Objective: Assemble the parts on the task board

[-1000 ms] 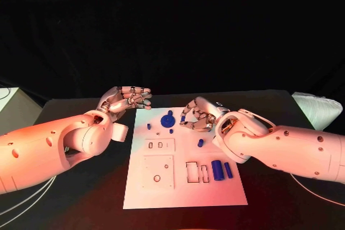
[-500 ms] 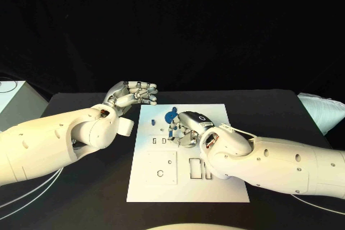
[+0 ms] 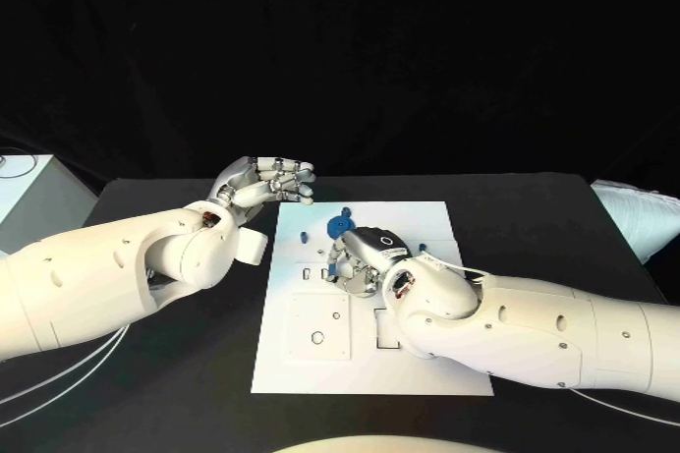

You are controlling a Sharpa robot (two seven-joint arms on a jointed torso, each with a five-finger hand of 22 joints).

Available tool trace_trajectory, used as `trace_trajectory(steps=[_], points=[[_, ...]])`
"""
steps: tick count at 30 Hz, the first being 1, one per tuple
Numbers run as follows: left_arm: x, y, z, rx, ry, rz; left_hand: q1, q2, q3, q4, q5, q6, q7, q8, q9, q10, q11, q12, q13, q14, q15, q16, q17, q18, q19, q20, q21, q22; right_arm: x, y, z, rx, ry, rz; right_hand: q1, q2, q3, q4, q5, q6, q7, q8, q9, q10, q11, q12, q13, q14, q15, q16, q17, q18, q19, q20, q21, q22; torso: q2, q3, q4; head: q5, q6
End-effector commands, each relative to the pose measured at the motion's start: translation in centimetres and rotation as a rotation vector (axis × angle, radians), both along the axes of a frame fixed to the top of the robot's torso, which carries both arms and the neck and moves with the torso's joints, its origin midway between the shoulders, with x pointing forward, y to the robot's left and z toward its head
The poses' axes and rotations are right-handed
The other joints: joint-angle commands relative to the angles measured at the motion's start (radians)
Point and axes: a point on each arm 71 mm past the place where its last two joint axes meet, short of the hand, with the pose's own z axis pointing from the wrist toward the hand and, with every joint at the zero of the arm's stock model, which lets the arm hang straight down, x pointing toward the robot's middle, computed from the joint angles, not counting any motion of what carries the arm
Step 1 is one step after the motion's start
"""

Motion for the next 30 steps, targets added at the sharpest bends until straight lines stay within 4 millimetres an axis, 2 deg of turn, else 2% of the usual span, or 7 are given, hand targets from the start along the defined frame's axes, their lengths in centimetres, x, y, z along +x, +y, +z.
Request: trace_trajectory(steps=[1,13,17,30], points=[[0.0,-0.2,0.1,-0.002,-0.005,-0.02,-0.006,0.005,0.005,0.0,0.0,0.007,-0.003,-0.004,0.0,0.008,0.002,0.004,0.001,-0.006,-0.002,0.003,0.002,0.005,-0.006,0.0,0.006,0.001,0.1,0.0,-0.2,-0.045,-0.035,0.001,-0.01,0.002,0.003,0.001,0.006,0.001,-0.01,0.007,0.019,0.078,-0.004,0.002,0.233,0.104,-0.007,0.004,0.263,-0.007,0.105,-0.007,0.004,0.263,0.0,0.0003,-0.0002,0.002,-0.006],[0.0,-0.3,0.0,-0.002,-0.002,-0.022,-0.007,0.005,0.005,0.0,0.0,0.007,-0.003,-0.004,0.0,0.009,0.001,0.005,0.001,-0.005,-0.002,0.004,0.002,0.005,-0.007,0.0,0.007,0.002,-0.1,0.3,-1.2,-0.065,-0.039,0.012,-0.012,-0.003,0.002,0.001,0.012,-0.001,-0.01,0.008,0.019,0.077,-0.004,0.001,0.232,0.104,-0.007,0.004,0.262,-0.007,0.104,-0.007,0.004,0.263,0.001,0.0006,-0.0008,0.004,-0.012],[0.0,-0.2,0.0,-0.001,-0.002,-0.024,-0.007,0.005,0.005,0.0,0.0,0.007,-0.003,-0.003,0.0,0.009,0.001,0.005,0.001,-0.005,-0.002,0.005,0.003,0.005,-0.007,0.0,0.009,0.003,-0.2,0.4,-1.4,-0.067,-0.041,0.015,-0.013,-0.005,0.001,0.001,0.013,-0.002,-0.01,0.008,0.019,0.077,-0.004,0.0,0.231,0.104,-0.007,0.004,0.262,-0.007,0.104,-0.007,0.004,0.263,0.001,-0.0003,-0.0001,0.006,-0.014],[0.0,-0.2,0.0,0.001,0.0,-0.024,-0.007,0.005,0.005,0.0,0.0,0.007,-0.003,-0.003,0.0,0.009,0.001,0.005,0.001,-0.005,-0.002,0.005,0.003,0.005,-0.007,0.0,0.009,0.003,-0.2,0.3,-1.5,-0.071,-0.047,0.015,-0.017,-0.012,-0.002,0.002,0.017,-0.007,-0.008,0.009,0.019,0.073,-0.003,-0.005,0.227,0.103,-0.006,0.003,0.259,-0.005,0.102,-0.007,0.0,0.26,0.001,0.0002,-0.0017,0.008,-0.021]])
